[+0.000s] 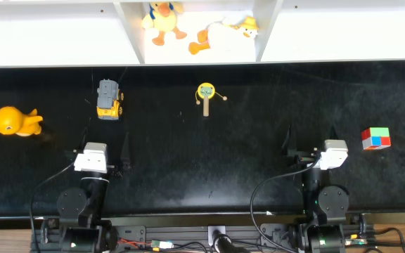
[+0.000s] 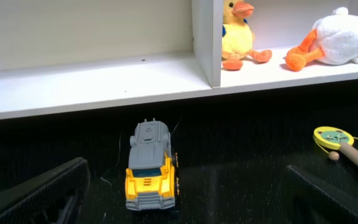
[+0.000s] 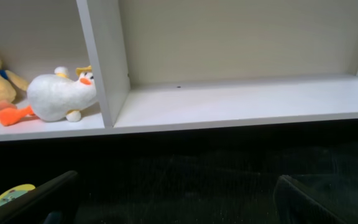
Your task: Store Toys
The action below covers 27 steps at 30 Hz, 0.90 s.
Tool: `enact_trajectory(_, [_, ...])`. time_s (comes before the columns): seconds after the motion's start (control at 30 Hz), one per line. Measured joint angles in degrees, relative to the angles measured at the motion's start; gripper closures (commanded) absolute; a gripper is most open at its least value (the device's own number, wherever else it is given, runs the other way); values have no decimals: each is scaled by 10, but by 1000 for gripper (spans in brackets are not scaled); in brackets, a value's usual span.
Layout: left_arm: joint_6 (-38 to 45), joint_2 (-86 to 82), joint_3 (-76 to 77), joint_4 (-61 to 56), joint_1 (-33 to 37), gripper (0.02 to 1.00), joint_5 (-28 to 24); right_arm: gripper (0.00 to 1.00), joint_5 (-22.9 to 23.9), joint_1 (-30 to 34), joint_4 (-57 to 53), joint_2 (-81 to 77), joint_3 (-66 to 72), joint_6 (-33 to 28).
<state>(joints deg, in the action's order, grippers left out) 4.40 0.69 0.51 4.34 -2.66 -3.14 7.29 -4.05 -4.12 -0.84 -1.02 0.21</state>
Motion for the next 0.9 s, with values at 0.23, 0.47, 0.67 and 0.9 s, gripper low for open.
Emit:
enact_trajectory(0.23, [0,0,0,0,0,20,0,7,0,0,0,0,0,0])
enact_trajectory(0.47, [0,0,0,0,0,20,0,5,0,0,0,0,0,0])
enact_trajectory(0.67, [0,0,0,0,0,20,0,5,0,0,0,0,0,0])
enact_trajectory(0.9, [0,0,0,1,0,20,9,5,0,0,0,0,0,0])
